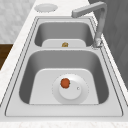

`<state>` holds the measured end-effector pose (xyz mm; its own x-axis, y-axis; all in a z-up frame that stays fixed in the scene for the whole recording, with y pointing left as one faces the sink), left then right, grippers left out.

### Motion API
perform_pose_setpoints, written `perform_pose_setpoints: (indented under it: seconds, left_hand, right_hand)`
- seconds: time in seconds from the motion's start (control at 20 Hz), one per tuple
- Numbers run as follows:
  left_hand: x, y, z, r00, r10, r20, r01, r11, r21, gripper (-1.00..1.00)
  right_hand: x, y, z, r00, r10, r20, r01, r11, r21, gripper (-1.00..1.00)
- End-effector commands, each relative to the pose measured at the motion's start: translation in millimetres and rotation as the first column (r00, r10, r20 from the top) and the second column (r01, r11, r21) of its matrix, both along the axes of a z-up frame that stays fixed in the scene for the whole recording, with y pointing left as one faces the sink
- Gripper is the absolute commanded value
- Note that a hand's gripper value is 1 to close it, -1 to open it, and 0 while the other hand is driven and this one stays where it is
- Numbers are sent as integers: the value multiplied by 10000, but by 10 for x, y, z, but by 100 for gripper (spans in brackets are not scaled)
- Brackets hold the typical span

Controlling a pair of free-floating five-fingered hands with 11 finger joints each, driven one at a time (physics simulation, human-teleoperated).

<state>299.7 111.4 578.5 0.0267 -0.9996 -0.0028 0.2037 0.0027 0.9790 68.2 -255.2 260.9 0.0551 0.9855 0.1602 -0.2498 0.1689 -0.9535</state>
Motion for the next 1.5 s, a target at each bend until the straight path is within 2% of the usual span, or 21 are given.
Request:
perform_pose_setpoints:
  seconds: [0.0,0.15,0.3,0.45,0.6,0.8,1.2,1.45]
  left_hand:
    - [-67,20,-165,9922,-1243,110,1243,9922,7,-100]
    - [-96,24,-313,9886,-1502,101,1502,9887,-13,-100]
    - [-130,30,-459,9832,-1822,112,1823,9832,-51,-100]
    - [-145,32,-621,9757,-2191,108,2192,9756,-102,-100]
    - [-163,36,-775,9662,-2577,123,2578,9661,-157,-100]
    - [-185,43,-979,9505,-3104,140,3107,9502,-238,-100]
    - [-189,44,-1377,9137,-4061,105,4063,9132,-305,-100]
    - [-188,46,-1630,8876,-4604,128,4605,8869,-362,-100]
  right_hand:
    - [0,0,0,10000,0,0,0,10000,0,0]
    - [0,0,0,10000,0,0,0,10000,0,0]
    - [0,0,0,10000,0,0,0,10000,0,0]
    - [0,0,0,10000,0,0,0,10000,0,0]
    - [0,0,0,10000,0,0,0,10000,0,0]
    - [0,0,0,10000,0,0,0,10000,0,0]
    - [0,0,0,10000,0,0,0,10000,0,0]
    - [0,0,0,10000,0,0,0,10000,0,0]
